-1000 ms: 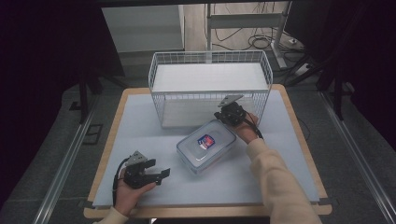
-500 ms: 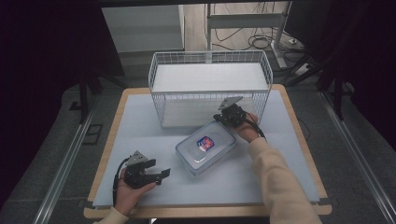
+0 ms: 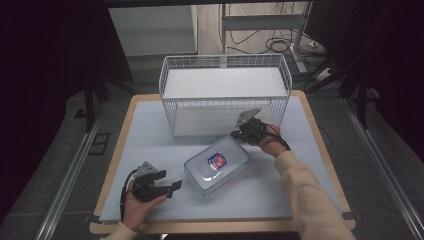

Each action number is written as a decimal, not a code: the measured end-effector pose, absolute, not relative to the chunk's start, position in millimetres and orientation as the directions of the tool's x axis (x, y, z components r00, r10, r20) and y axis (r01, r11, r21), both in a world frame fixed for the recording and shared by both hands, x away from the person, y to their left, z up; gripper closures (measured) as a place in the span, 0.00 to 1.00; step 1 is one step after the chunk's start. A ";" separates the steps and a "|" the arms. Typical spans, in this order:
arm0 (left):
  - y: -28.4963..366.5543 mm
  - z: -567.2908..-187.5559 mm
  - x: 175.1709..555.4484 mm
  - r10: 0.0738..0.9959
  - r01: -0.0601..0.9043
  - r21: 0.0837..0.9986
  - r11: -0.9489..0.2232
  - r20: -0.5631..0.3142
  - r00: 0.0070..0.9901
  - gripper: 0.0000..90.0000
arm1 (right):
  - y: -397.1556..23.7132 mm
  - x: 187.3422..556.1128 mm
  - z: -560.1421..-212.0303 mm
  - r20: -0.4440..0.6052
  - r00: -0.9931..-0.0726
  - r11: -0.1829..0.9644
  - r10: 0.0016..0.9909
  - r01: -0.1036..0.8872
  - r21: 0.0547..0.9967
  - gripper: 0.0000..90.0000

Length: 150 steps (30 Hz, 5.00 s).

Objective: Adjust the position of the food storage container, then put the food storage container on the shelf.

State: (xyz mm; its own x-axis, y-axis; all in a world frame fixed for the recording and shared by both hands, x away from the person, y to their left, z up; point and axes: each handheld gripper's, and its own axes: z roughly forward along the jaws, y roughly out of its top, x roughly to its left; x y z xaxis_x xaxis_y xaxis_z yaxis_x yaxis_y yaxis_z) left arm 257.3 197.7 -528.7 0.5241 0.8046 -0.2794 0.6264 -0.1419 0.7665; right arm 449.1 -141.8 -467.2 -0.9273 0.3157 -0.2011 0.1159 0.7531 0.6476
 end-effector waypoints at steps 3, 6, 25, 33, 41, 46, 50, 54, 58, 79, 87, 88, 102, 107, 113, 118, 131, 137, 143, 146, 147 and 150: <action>199.0 -528.8 257.7 0.807 0.628 0.766 -0.137 -0.282 0.520 0.24 | -143.7 445.3 -463.8 -0.214 -0.929 0.764 0.302 0.102 0.637 1.00; 198.9 -528.3 257.0 0.808 0.629 0.766 -0.133 -0.283 0.516 0.24 | -138.4 450.3 -460.1 -0.224 -0.919 0.751 0.324 0.106 0.652 1.00; 199.1 -528.6 256.6 0.806 0.626 0.767 -0.138 -0.281 0.521 0.24 | -113.7 465.0 -466.9 -0.132 -0.958 0.789 0.254 0.126 0.601 1.00; 201.7 -528.6 256.8 0.809 0.629 0.767 -0.127 -0.286 0.513 0.24 | -135.5 441.9 -466.7 -0.133 -0.968 0.792 0.212 0.090 0.603 1.00; 201.9 -527.9 256.4 0.812 0.629 0.768 -0.122 -0.288 0.508 0.24 | -168.6 416.9 -469.7 -0.123 -0.965 0.790 0.232 0.113 0.602 1.00; 203.0 -528.4 257.3 0.815 0.633 0.765 -0.117 -0.291 0.502 0.24 | -181.1 404.6 -475.4 -0.105 -0.971 0.788 0.214 0.109 0.606 1.00; 205.1 -527.7 256.7 0.818 0.632 0.768 -0.101 -0.297 0.492 0.24 | -184.1 401.4 -477.6 -0.125 -0.962 0.787 0.243 0.121 0.605 1.00; 207.1 -526.9 256.3 0.819 0.633 0.769 -0.088 -0.306 0.485 0.24 | -201.5 395.2 -467.9 -0.115 -0.921 0.709 0.373 0.203 0.675 1.00; 206.0 -525.3 254.2 0.816 0.632 0.770 -0.089 -0.307 0.489 0.24 | -220.3 378.1 -460.4 -0.089 -0.888 0.648 0.450 0.256 0.718 1.00; 210.8 -515.5 252.1 0.805 0.681 0.732 0.020 -0.416 0.424 0.17 | -247.1 352.4 -471.6 0.312 -0.760 0.347 0.570 0.568 0.746 0.38; 198.3 -513.9 245.6 0.723 0.731 0.681 0.052 -0.531 0.443 0.16 | -243.1 353.4 -468.4 0.347 -0.757 0.328 0.554 0.581 0.745 0.29; 196.0 -514.3 245.5 0.707 0.740 0.670 0.057 -0.550 0.445 0.16 | -242.0 354.0 -468.3 0.357 -0.755 0.325 0.550 0.587 0.741 0.28; 168.3 -527.9 255.7 0.618 0.816 0.572 0.081 -0.671 0.409 0.17 | -222.3 357.3 -470.4 0.390 -0.760 0.340 0.519 0.603 0.722 0.25; 161.9 -531.0 259.5 0.601 0.829 0.553 0.081 -0.691 0.402 0.19 | -220.5 357.9 -472.3 0.414 -0.750 0.335 0.515 0.621 0.709 0.24; 159.8 -531.6 261.8 0.606 0.829 0.550 0.098 -0.694 0.389 0.22 | -214.8 357.5 -479.2 0.473 -0.724 0.322 0.502 0.664 0.675 0.22; 162.2 -531.1 262.2 0.603 0.827 0.551 0.113 -0.699 0.384 0.27 | -206.0 359.1 -490.0 0.512 -0.698 0.335 0.501 0.702 0.629 0.22; 165.1 -530.0 261.3 0.601 0.823 0.555 0.123 -0.701 0.383 0.34 | -197.6 369.4 -508.2 0.651 -0.589 0.306 0.480 0.807 0.505 0.30; 164.6 -529.7 260.4 0.605 0.819 0.561 0.125 -0.697 0.385 0.34 | -205.4 371.1 -507.1 0.683 -0.560 0.278 0.470 0.828 0.487 0.41; 164.3 -527.9 256.0 0.610 0.805 0.580 0.125 -0.684 0.399 0.37 | -207.6 367.2 -504.8 0.681 -0.561 0.267 0.472 0.826 0.496 0.45; 164.1 -526.3 253.0 0.614 0.796 0.591 0.129 -0.678 0.404 0.38 | -208.1 365.0 -503.4 0.675 -0.567 0.265 0.472 0.821 0.505 0.46; 164.2 -525.7 251.8 0.615 0.793 0.595 0.128 -0.675 0.407 0.39 | -208.6 363.8 -502.7 0.673 -0.569 0.263 0.473 0.820 0.508 0.47; 164.3 -524.0 248.1 0.617 0.784 0.607 0.130 -0.668 0.415 0.42 | -210.3 360.3 -501.1 0.668 -0.575 0.255 0.473 0.815 0.521 0.49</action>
State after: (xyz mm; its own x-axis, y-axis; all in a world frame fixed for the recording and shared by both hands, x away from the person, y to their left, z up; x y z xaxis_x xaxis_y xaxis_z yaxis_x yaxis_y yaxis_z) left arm 248.1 164.3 -524.0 0.4151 0.6173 -0.6683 0.7842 0.1297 0.6068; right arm 360.3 -210.3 -501.1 -0.5746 0.4732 0.6677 0.8149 0.2549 0.5206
